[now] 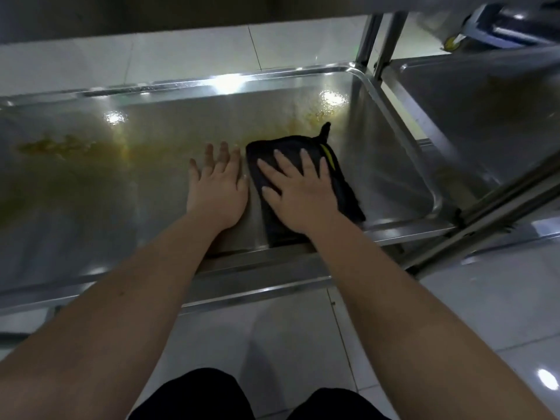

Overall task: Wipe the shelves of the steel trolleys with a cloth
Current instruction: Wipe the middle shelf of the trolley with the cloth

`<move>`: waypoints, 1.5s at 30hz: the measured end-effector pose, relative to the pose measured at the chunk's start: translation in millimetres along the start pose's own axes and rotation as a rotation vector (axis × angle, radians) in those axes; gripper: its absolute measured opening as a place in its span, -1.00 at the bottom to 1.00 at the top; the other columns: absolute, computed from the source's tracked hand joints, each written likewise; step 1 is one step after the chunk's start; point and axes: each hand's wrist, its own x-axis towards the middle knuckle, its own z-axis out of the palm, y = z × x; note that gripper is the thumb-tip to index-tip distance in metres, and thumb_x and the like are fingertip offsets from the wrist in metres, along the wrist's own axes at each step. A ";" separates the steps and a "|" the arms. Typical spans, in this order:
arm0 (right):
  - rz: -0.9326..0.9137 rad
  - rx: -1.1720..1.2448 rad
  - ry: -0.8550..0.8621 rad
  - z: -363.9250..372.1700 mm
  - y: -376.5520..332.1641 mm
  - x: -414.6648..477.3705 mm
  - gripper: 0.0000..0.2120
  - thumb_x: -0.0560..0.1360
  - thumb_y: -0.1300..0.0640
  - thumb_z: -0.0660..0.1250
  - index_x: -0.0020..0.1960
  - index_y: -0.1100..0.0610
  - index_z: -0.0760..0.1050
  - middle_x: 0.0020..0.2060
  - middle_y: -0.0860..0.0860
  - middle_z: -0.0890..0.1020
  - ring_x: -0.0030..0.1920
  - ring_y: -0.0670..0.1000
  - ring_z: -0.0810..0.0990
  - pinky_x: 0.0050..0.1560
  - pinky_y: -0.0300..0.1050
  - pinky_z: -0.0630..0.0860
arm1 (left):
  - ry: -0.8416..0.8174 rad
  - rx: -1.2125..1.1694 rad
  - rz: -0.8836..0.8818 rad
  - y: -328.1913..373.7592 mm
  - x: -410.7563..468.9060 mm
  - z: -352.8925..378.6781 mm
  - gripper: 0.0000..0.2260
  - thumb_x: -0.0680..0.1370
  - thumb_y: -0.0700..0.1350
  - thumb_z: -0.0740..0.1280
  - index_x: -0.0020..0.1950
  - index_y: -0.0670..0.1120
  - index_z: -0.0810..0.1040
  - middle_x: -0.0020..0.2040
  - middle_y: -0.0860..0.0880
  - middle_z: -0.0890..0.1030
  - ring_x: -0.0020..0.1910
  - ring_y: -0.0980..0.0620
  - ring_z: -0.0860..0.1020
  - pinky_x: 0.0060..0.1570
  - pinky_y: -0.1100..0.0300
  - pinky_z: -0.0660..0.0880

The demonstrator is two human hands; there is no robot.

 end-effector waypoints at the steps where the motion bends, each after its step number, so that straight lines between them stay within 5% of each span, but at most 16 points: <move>1: 0.028 -0.005 0.014 -3.8 18.6 1.6 -0.47 0.60 -0.28 -0.07 0.55 -0.29 -0.07 0.59 -0.14 -0.02 0.57 0.19 -0.11 0.46 0.28 -0.27 | -0.009 0.004 0.012 -0.4 0.4 -0.1 -0.48 0.66 0.08 -0.07 0.61 0.00 -0.04 0.61 -0.07 -0.05 0.57 -0.16 -0.15 0.46 -0.22 -0.21; 8: 0.585 -0.024 -0.014 -27.4 140.6 -3.6 -0.45 0.60 -0.27 -0.13 0.57 -0.23 -0.08 0.59 -0.12 -0.08 0.56 0.21 -0.21 0.47 0.33 -0.28 | -0.023 0.042 0.036 -1.4 3.5 4.2 -0.50 0.64 0.11 -0.10 0.59 0.12 -0.05 0.61 -0.03 0.00 0.56 -0.18 -0.03 0.44 -0.27 -0.14; 11: 0.506 0.019 0.027 -17.7 78.9 22.7 -0.44 0.61 -0.24 -0.09 0.58 -0.20 -0.06 0.59 -0.11 -0.06 0.55 0.26 -0.18 0.44 0.38 -0.28 | -0.027 0.026 0.037 -2.8 3.3 4.6 -0.49 0.65 0.10 -0.09 0.60 0.08 -0.04 0.61 -0.03 0.01 0.57 -0.17 -0.04 0.45 -0.25 -0.14; 15: 0.068 0.038 0.026 -1.5 -27.8 44.4 -0.47 0.61 -0.23 -0.08 0.56 -0.25 -0.03 0.59 -0.15 -0.02 0.57 0.20 -0.15 0.47 0.31 -0.28 | -0.007 -0.056 -0.005 -6.8 2.9 3.2 -0.45 0.65 -0.01 0.00 0.60 -0.10 -0.06 0.60 -0.10 0.00 0.57 -0.13 -0.05 0.49 -0.14 -0.15; 18: -0.026 0.062 0.004 -2.5 -23.7 46.0 -0.48 0.61 -0.25 -0.07 0.55 -0.28 -0.01 0.58 -0.17 0.00 0.57 0.14 -0.13 0.48 0.23 -0.28 | 0.002 -0.046 -0.015 -7.3 1.7 2.9 -0.45 0.64 -0.03 -0.01 0.59 -0.15 -0.06 0.60 -0.17 -0.01 0.57 -0.16 -0.04 0.49 -0.11 -0.14; 26: 0.433 0.046 0.014 -29.8 129.2 17.3 -0.48 0.61 -0.25 -0.08 0.56 -0.26 -0.04 0.59 -0.16 -0.04 0.57 0.13 -0.11 0.51 0.21 -0.21 | 0.026 -0.133 -0.069 -27.0 36.3 -6.1 -0.49 0.63 -0.05 0.07 0.59 -0.01 0.07 0.61 -0.07 -0.03 0.57 -0.11 -0.17 0.47 -0.13 -0.25; 36: 0.556 0.027 -0.006 -28.2 107.6 47.8 -0.47 0.63 -0.19 -0.11 0.58 -0.21 -0.10 0.59 -0.14 -0.10 0.56 0.20 -0.19 0.46 0.35 -0.26 | -0.055 -0.019 -0.080 -36.6 53.6 0.0 -0.50 0.66 0.10 -0.12 0.60 0.03 -0.03 0.61 0.01 -0.05 0.58 -0.07 -0.07 0.47 -0.18 -0.15; 38: 0.487 0.028 -0.001 -24.4 66.2 69.8 -0.47 0.63 -0.18 -0.09 0.58 -0.20 -0.10 0.59 -0.13 -0.10 0.56 0.24 -0.18 0.44 0.38 -0.26 | -0.063 -0.029 -0.076 -37.8 53.8 -0.2 -0.50 0.66 0.08 -0.11 0.60 0.03 -0.04 0.61 0.02 -0.06 0.58 -0.05 -0.08 0.48 -0.16 -0.16; 42: 0.014 0.052 0.005 -1.1 -36.3 84.0 -0.48 0.63 -0.21 -0.09 0.57 -0.22 -0.03 0.59 -0.15 -0.03 0.57 0.18 -0.16 0.46 0.30 -0.28 | -0.041 -0.066 -0.096 -41.3 50.9 -0.5 -0.49 0.67 0.01 -0.06 0.61 -0.04 -0.06 0.61 0.00 -0.05 0.58 -0.02 -0.08 0.51 -0.08 -0.15; 45: -0.076 0.085 -0.005 -1.2 -26.9 85.6 -0.50 0.62 -0.23 -0.05 0.55 -0.26 0.02 0.58 -0.18 0.02 0.58 0.09 -0.11 0.48 0.19 -0.27 | -0.033 -0.048 -0.106 -41.3 49.5 -1.0 -0.49 0.67 0.01 -0.07 0.61 -0.06 -0.06 0.61 -0.05 -0.04 0.58 -0.05 -0.07 0.51 -0.06 -0.12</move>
